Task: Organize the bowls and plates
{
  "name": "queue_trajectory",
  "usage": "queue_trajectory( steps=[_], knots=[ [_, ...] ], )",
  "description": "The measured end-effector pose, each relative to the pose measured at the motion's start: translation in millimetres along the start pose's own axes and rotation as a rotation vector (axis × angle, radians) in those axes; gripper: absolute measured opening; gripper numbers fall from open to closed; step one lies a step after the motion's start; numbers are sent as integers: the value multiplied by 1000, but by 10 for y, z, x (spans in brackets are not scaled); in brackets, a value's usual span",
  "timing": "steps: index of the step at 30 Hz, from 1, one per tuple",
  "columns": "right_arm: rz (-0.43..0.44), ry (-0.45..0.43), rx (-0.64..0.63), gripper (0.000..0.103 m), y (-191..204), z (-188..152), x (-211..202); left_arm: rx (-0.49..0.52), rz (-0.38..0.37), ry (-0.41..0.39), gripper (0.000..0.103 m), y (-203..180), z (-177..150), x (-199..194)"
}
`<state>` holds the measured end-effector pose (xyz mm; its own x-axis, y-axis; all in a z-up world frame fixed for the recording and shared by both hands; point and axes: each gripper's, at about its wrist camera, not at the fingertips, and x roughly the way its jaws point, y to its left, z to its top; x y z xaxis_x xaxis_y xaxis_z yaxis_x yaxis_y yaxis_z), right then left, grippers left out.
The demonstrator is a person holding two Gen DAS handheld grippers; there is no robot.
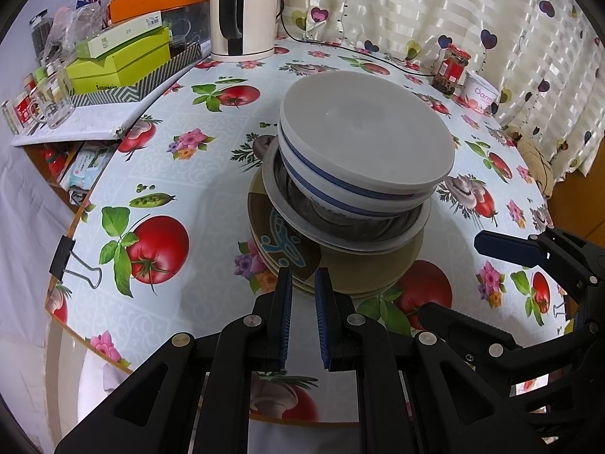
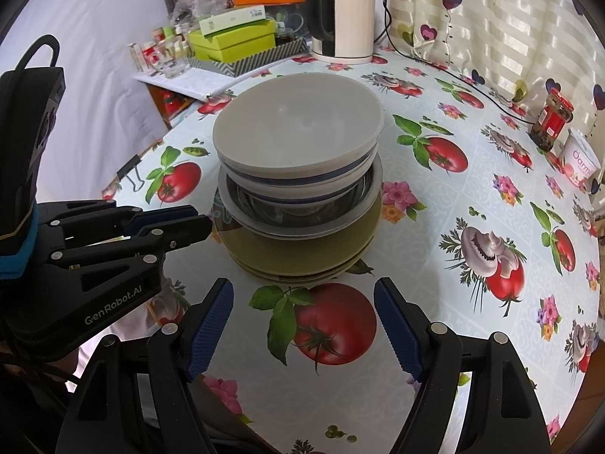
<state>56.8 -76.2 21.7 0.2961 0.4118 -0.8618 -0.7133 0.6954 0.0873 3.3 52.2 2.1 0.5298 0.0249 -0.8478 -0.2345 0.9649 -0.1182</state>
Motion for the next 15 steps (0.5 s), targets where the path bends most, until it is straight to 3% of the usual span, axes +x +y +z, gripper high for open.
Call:
queue_trajectory(
  steps=[15],
  knots=[
    [0, -5, -3, 79, -2, -5, 8, 2, 10, 4, 13, -25, 9, 21]
  ],
)
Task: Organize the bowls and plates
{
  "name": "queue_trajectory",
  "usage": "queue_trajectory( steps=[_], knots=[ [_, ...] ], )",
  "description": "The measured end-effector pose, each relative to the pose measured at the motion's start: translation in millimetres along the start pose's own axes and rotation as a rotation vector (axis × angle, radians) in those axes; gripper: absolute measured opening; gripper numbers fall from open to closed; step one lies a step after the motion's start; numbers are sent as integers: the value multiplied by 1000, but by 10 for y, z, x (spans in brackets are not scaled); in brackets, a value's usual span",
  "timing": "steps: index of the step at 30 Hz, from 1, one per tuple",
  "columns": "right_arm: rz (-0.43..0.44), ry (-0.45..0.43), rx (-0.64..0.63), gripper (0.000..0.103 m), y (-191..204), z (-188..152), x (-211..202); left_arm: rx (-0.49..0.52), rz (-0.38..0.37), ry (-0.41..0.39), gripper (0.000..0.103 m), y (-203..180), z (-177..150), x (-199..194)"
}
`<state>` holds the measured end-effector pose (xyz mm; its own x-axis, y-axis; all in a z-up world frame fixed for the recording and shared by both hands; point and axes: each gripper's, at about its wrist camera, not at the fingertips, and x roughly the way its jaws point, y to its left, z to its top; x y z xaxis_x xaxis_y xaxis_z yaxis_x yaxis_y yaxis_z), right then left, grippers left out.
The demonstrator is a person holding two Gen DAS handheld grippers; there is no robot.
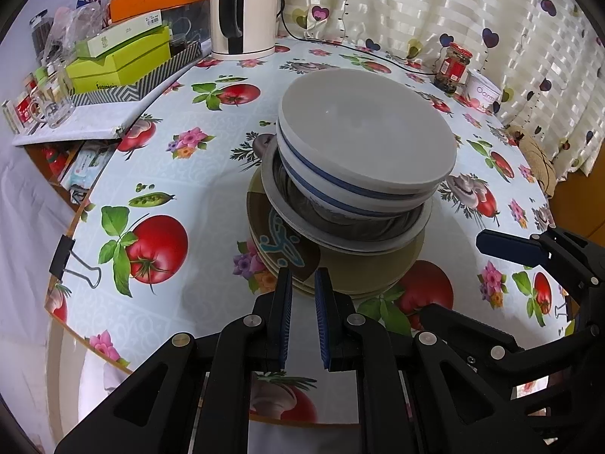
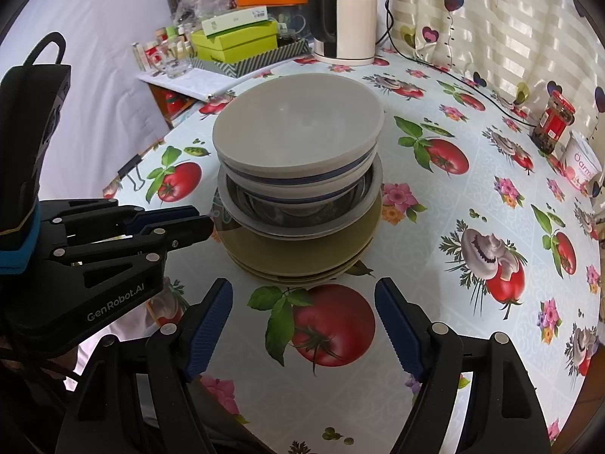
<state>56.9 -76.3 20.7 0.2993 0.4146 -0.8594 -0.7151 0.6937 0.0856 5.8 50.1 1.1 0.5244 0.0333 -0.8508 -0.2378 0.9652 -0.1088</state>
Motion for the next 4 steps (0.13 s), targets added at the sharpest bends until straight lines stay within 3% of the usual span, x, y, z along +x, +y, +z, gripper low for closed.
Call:
queue_trajectory(
  steps=[4],
  knots=[
    [0, -1, -1, 79, 25, 2, -8, 1, -5, -1, 13, -13, 7, -9]
  ],
)
